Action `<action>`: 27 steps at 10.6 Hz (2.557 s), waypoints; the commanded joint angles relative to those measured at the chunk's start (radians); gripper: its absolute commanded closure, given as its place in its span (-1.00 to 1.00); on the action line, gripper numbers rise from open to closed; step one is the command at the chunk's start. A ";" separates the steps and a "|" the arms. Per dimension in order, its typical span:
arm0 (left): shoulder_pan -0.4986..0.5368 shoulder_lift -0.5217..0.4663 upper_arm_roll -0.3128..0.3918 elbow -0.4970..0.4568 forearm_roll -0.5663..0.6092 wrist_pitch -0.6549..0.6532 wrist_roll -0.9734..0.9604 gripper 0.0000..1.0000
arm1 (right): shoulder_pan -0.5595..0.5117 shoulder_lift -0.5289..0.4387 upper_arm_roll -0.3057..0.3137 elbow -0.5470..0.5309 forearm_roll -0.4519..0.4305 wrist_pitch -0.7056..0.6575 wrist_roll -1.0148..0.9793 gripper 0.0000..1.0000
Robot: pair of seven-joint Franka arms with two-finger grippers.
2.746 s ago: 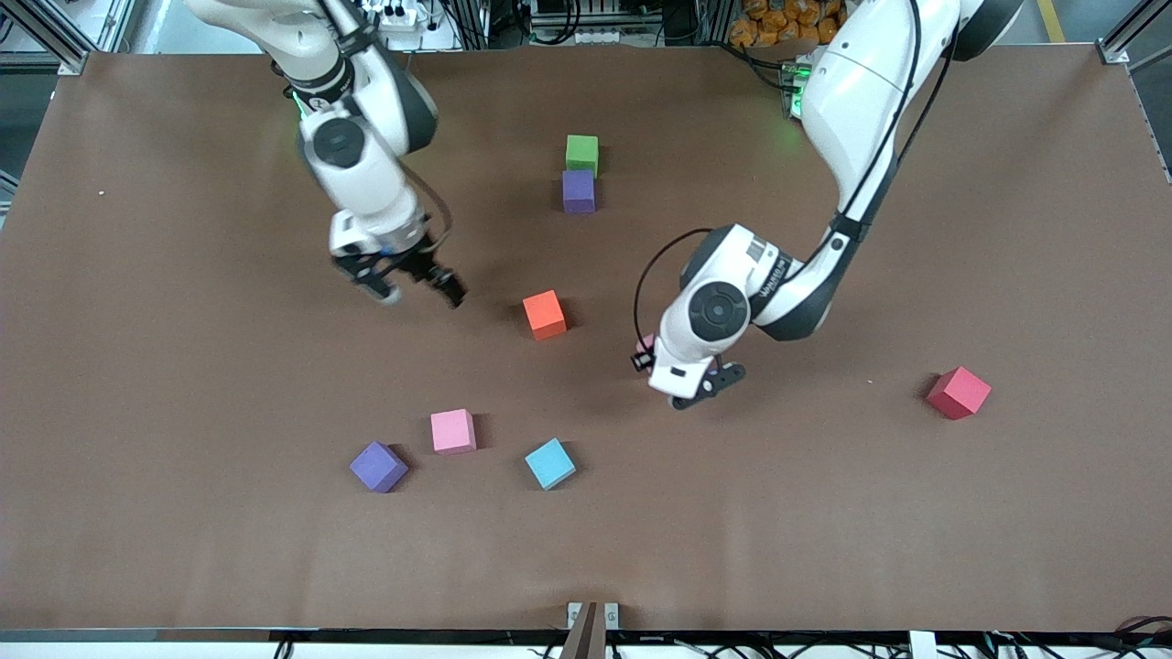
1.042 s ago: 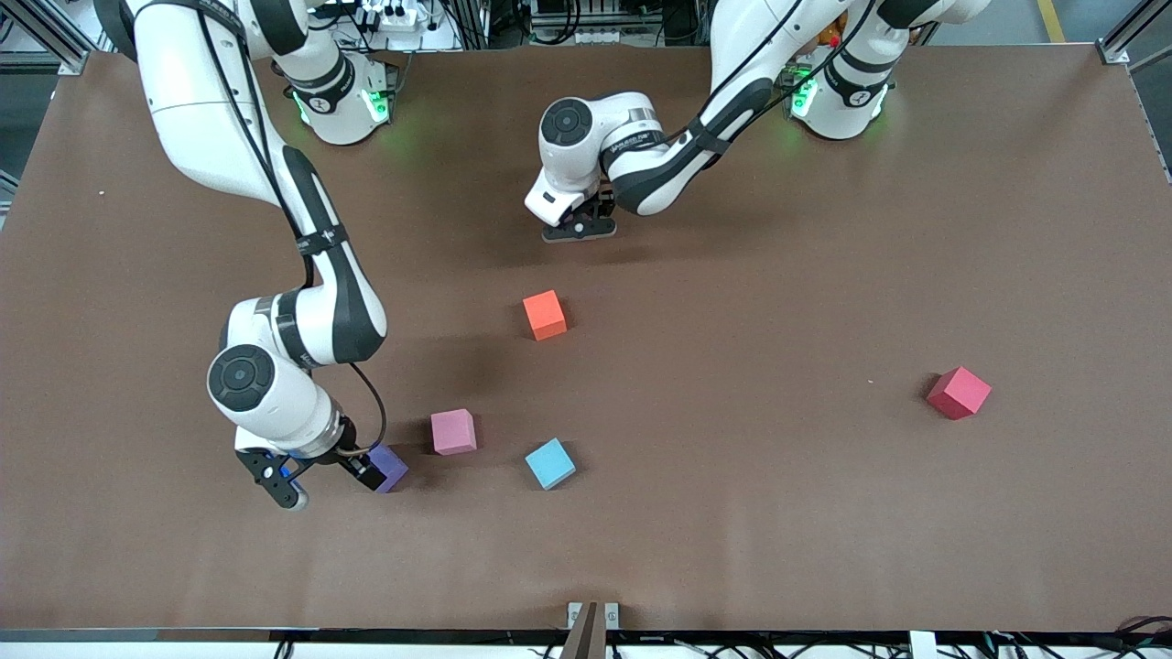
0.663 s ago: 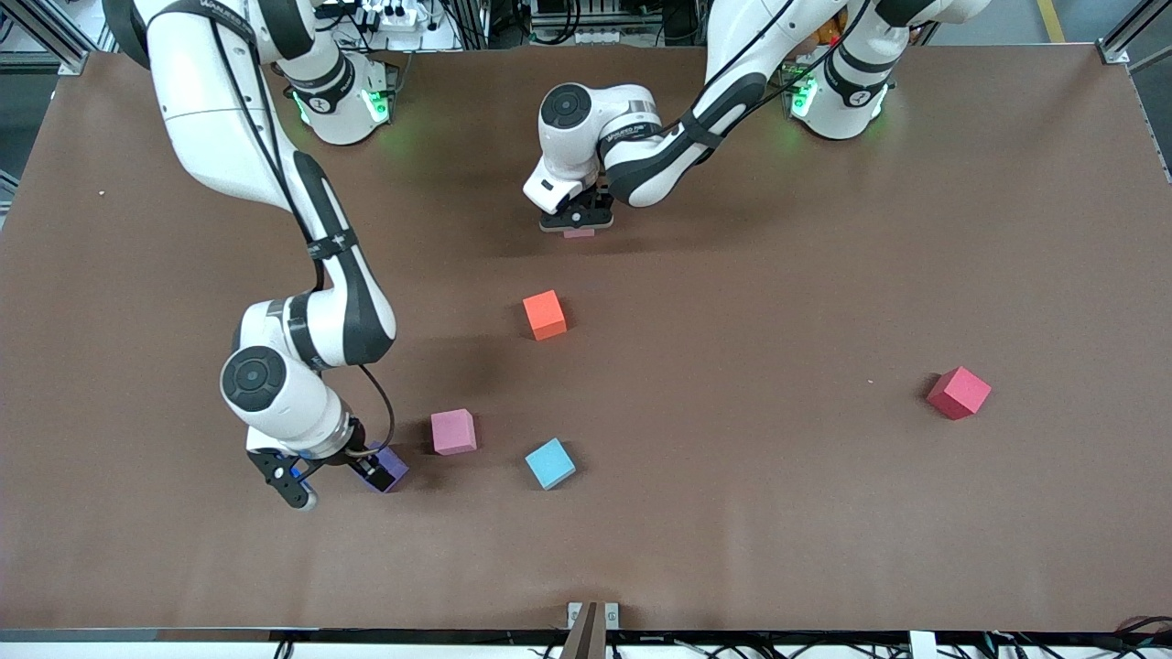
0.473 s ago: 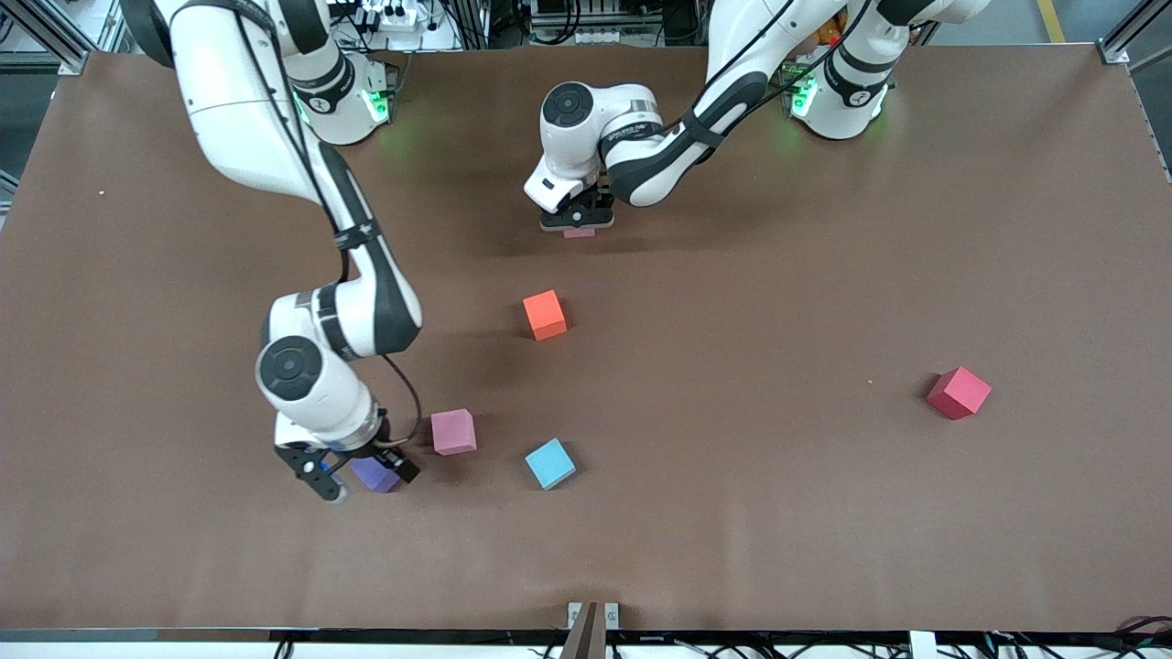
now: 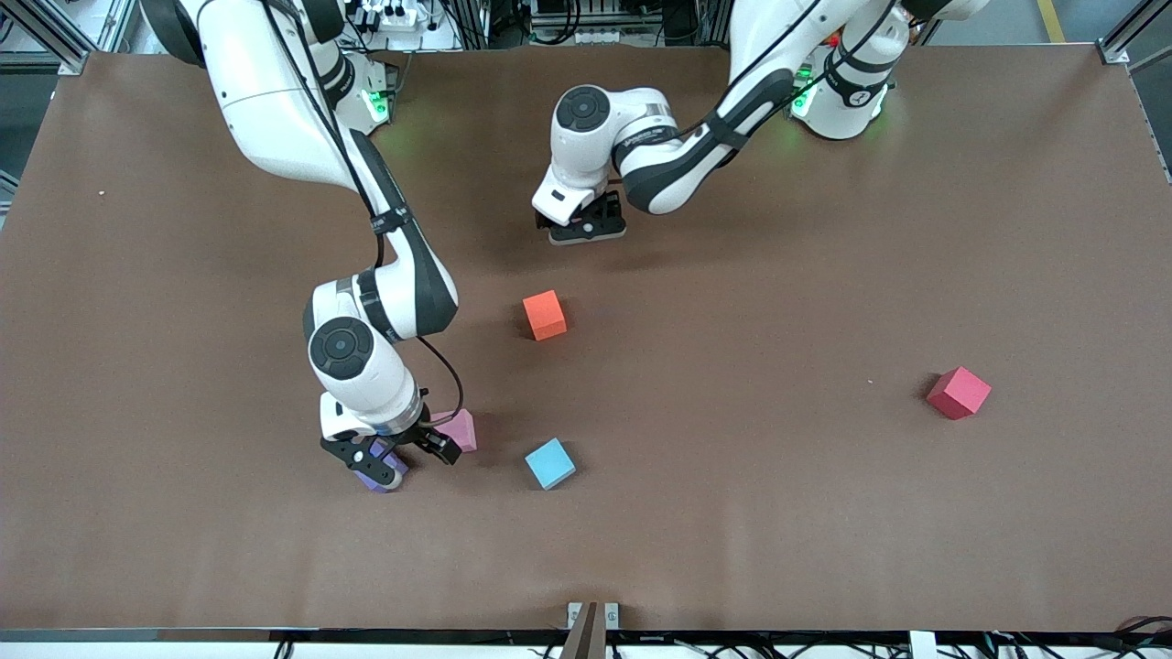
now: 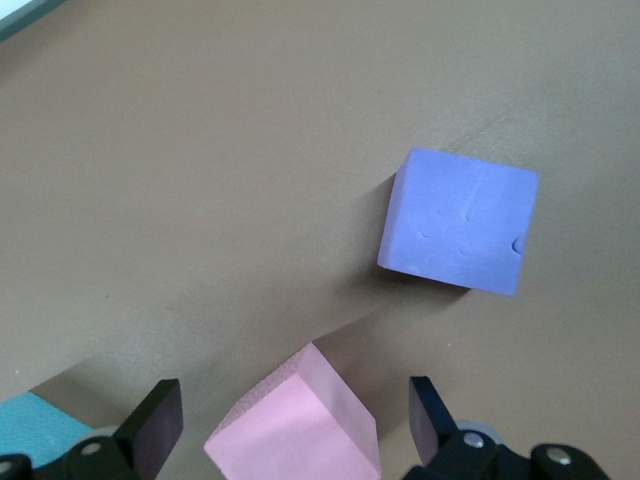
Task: Arrange blocks into number 1
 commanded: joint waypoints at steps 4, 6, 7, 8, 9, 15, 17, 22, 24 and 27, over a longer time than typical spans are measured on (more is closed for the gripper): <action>0.330 -0.168 -0.065 0.021 0.016 -0.108 0.036 -1.00 | 0.034 -0.042 0.009 -0.067 -0.007 0.040 -0.120 -1.00; 0.401 -0.165 -0.045 0.076 -0.009 -0.160 0.133 -1.00 | 0.035 -0.045 0.009 -0.073 -0.007 0.040 -0.125 -1.00; 0.403 -0.163 0.017 0.096 -0.017 -0.182 0.212 -1.00 | 0.051 -0.075 0.010 -0.108 -0.007 0.040 -0.125 -1.00; 0.403 -0.160 0.048 0.107 -0.023 -0.185 0.282 -1.00 | 0.081 -0.141 0.011 -0.198 0.004 0.064 -0.095 -1.00; 0.403 -0.159 0.091 0.112 -0.029 -0.185 0.334 -1.00 | 0.109 -0.220 0.012 -0.332 0.007 0.125 -0.008 -1.00; 0.432 -0.168 0.246 0.133 -0.041 -0.251 0.573 -1.00 | 0.244 -0.344 0.081 -0.573 -0.008 0.250 0.721 -0.97; 0.495 -0.162 0.261 0.150 -0.098 -0.266 0.739 -1.00 | 0.244 -0.328 0.081 -0.590 -0.013 0.250 0.822 -0.97; 0.623 -0.133 0.280 0.137 -0.187 -0.295 0.983 -1.00 | 0.276 -0.252 0.080 -0.561 -0.017 0.249 0.880 -0.97; 0.641 -0.116 0.329 0.137 -0.187 -0.295 1.122 -1.00 | 0.302 -0.224 0.080 -0.532 -0.017 0.249 0.880 -0.97; 0.642 -0.099 0.396 0.140 -0.190 -0.295 1.209 -1.00 | 0.331 -0.201 0.078 -0.513 -0.020 0.249 0.880 -0.97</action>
